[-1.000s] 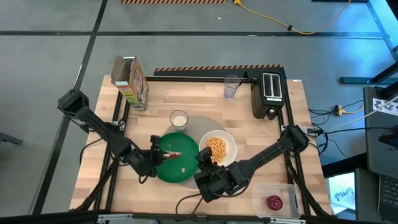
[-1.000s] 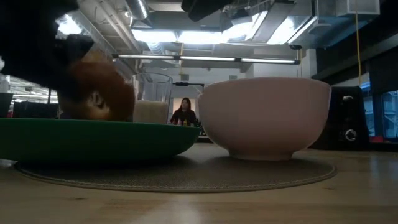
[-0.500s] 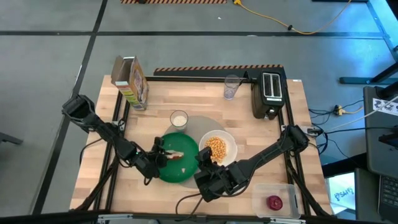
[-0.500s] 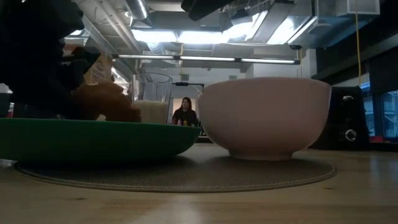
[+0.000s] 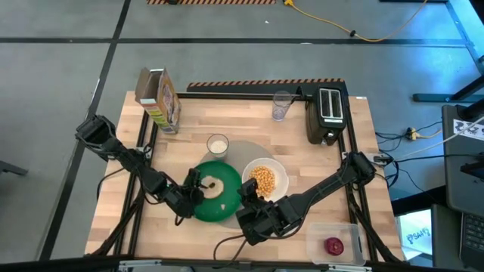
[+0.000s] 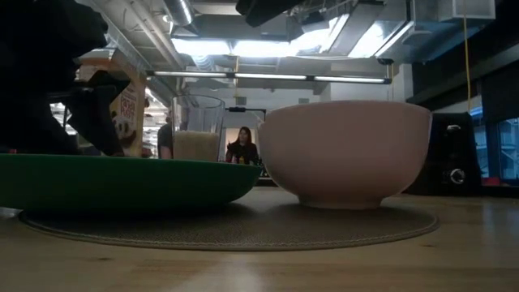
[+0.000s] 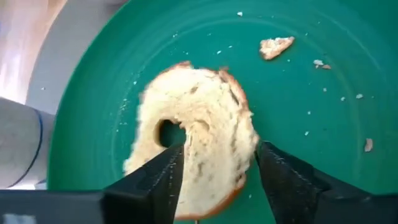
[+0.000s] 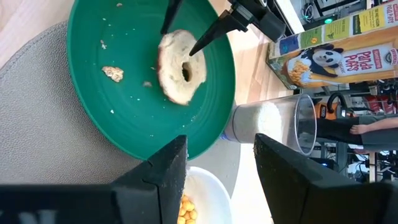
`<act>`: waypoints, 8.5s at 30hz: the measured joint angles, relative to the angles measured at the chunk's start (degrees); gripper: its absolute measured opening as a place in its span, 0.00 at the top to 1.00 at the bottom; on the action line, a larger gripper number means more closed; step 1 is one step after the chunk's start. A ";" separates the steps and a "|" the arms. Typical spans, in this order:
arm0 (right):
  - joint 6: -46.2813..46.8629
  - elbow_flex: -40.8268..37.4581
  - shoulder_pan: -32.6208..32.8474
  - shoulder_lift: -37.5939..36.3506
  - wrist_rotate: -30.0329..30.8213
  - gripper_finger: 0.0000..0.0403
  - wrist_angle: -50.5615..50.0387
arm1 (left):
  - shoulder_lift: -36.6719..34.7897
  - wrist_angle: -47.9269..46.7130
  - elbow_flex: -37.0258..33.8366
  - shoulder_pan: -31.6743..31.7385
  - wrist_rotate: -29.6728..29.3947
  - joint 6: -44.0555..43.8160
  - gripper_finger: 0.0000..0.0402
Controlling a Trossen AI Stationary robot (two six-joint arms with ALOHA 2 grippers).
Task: Arrange a breakfast setting
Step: Put the toasted bagel on top of green plate, then put the red apple on the grey tablemat to the top left of the white bowl
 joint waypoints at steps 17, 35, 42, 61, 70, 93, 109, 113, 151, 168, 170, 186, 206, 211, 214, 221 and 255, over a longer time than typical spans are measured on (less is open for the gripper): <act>-3.23 0.02 0.04 -0.31 -1.71 0.57 -0.71 | -11.44 -5.37 6.23 -3.64 5.21 -0.29 0.47; -4.97 -8.98 -1.78 -15.05 0.83 0.57 -13.24 | -29.57 -5.41 2.29 -4.33 -1.35 -1.51 0.47; -4.97 -25.05 -2.05 -28.65 0.47 0.57 -2.00 | -30.01 -4.15 2.25 -3.17 -2.76 -0.92 0.47; -9.83 -64.39 -2.38 -62.94 -0.98 0.57 31.69 | -29.80 1.25 2.25 9.39 -2.57 0.18 0.47; -9.08 -69.24 -2.25 -63.19 -9.07 0.57 43.34 | -25.93 7.82 2.25 11.79 -0.44 1.81 0.47; -21.83 -69.24 -4.98 -61.37 -5.87 0.57 51.95 | -20.92 16.00 2.25 17.07 3.48 4.83 0.47; -8.82 -60.74 0.78 -60.28 -26.66 0.57 47.02 | -14.71 28.08 2.25 14.38 9.10 4.42 0.47; -5.39 -58.48 5.80 -57.61 -23.72 0.57 43.83 | -12.35 31.71 2.25 12.56 8.39 2.57 0.47; 25.00 -43.71 20.61 -45.22 -20.84 0.40 20.36 | -4.55 43.82 2.27 3.58 3.25 -4.81 0.47; 47.03 -43.78 20.68 -45.22 -32.70 0.04 4.37 | -4.55 43.78 2.27 3.58 3.27 -4.72 0.47; 48.63 -43.78 20.68 -45.22 -32.70 0.06 4.77 | -4.57 43.78 2.27 3.58 3.27 -4.43 0.47; 68.23 -43.78 29.22 -40.23 -34.46 0.08 7.64 | -4.57 43.12 2.30 3.60 3.27 -4.49 0.47; 82.08 -32.16 35.04 -36.28 -34.14 0.08 -8.84 | -4.57 41.55 2.30 3.58 3.27 -4.74 0.47; 82.06 -31.85 34.93 -31.71 -36.73 0.08 -14.07 | -4.57 41.55 2.30 3.61 3.27 -4.50 0.47; 80.84 -31.80 34.93 -29.37 -39.24 0.08 -14.09 | -4.57 41.53 2.30 3.64 3.27 -4.47 0.47; 80.67 -31.80 34.93 -26.92 -39.26 0.08 -10.93 | -4.57 41.53 2.30 3.64 3.25 -4.39 0.47; 77.69 -34.12 37.48 -18.60 -39.60 0.08 -4.36 | -4.57 41.04 2.30 3.64 3.20 -4.37 0.47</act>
